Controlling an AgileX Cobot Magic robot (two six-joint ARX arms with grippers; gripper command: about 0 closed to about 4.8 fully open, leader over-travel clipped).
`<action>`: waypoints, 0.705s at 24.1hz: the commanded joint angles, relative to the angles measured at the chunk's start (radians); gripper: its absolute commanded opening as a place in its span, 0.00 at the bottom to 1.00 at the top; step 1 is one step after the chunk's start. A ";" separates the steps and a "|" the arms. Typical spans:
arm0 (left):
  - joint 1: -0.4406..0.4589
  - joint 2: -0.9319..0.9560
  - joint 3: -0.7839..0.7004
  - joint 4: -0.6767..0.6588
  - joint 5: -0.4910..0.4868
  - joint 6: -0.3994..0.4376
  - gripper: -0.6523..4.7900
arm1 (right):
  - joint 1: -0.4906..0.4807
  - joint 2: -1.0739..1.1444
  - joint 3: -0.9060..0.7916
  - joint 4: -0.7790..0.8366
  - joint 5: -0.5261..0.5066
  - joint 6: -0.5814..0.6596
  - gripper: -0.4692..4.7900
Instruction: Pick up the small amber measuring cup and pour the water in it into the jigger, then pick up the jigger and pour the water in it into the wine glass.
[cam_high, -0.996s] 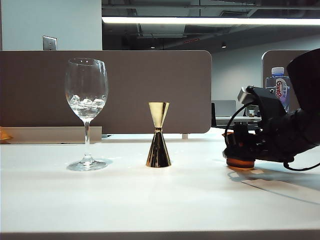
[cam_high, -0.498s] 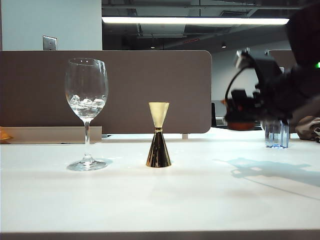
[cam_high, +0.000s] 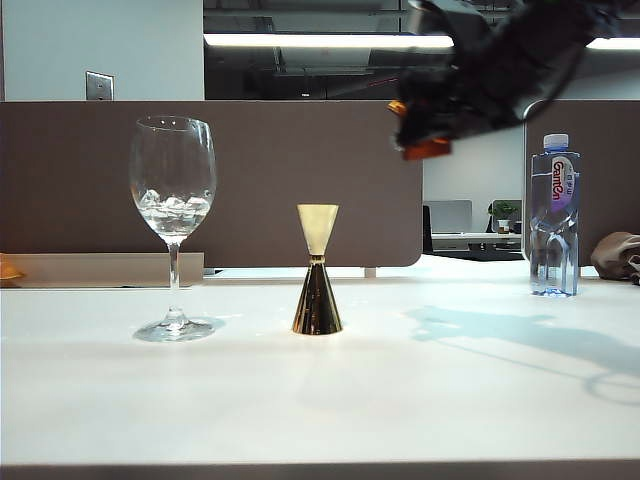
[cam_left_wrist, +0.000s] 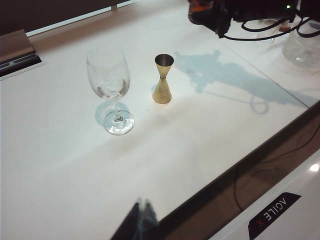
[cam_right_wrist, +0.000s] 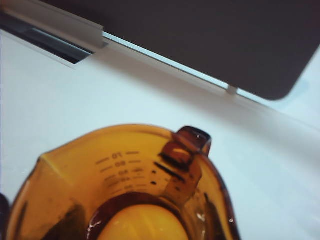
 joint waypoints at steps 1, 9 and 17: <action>0.002 0.000 0.004 -0.004 0.000 -0.003 0.12 | 0.042 -0.001 0.034 0.006 0.044 -0.025 0.19; 0.002 0.000 0.004 -0.004 0.000 -0.003 0.12 | 0.077 0.064 0.090 -0.033 0.110 -0.027 0.19; 0.002 0.000 0.004 -0.004 -0.002 -0.003 0.12 | 0.113 0.130 0.158 -0.091 0.144 -0.209 0.19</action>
